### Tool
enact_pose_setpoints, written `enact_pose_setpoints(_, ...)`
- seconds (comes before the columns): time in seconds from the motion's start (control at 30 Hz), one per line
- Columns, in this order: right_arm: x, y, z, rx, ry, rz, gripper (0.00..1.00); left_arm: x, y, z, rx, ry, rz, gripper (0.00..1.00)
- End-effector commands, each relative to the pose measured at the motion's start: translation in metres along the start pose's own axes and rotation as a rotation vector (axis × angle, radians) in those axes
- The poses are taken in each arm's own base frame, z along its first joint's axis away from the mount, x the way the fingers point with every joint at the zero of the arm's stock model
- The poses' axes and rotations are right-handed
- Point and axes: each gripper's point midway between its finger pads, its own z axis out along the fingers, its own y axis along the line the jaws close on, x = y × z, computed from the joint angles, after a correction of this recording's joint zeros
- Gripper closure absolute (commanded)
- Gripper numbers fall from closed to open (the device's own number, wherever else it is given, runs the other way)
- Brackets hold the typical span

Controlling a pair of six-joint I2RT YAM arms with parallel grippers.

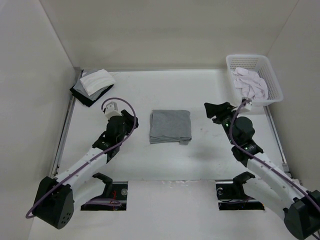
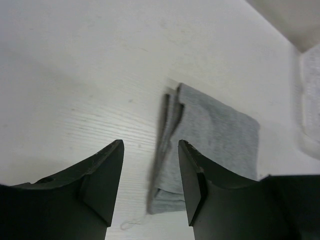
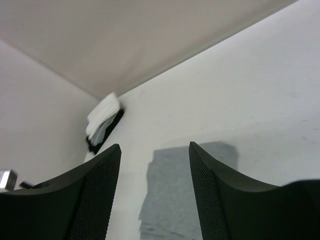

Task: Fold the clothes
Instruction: Fold the tank top

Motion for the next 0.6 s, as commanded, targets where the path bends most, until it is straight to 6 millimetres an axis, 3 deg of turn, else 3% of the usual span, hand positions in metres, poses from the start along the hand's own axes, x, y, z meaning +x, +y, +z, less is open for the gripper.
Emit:
enact_pose_setpoints(0.0, -0.007, -0.052, -0.005, 0.145, -0.078, -0.021, 0.37, -0.001, 0.034, 0.004, -0.147, 0.04, 0.069, 0.53)
enact_pose_setpoints(0.13, 0.003, -0.096, -0.011, 0.249, -0.115, 0.027, 0.36, 0.008, 0.053, 0.01, -0.181, 0.083, 0.043, 0.54)
enact_pose_setpoints(0.57, 0.012, -0.105, -0.005, 0.261, -0.093, 0.039, 0.36, 0.019, 0.037, 0.019, -0.115, 0.097, 0.057, 0.56)
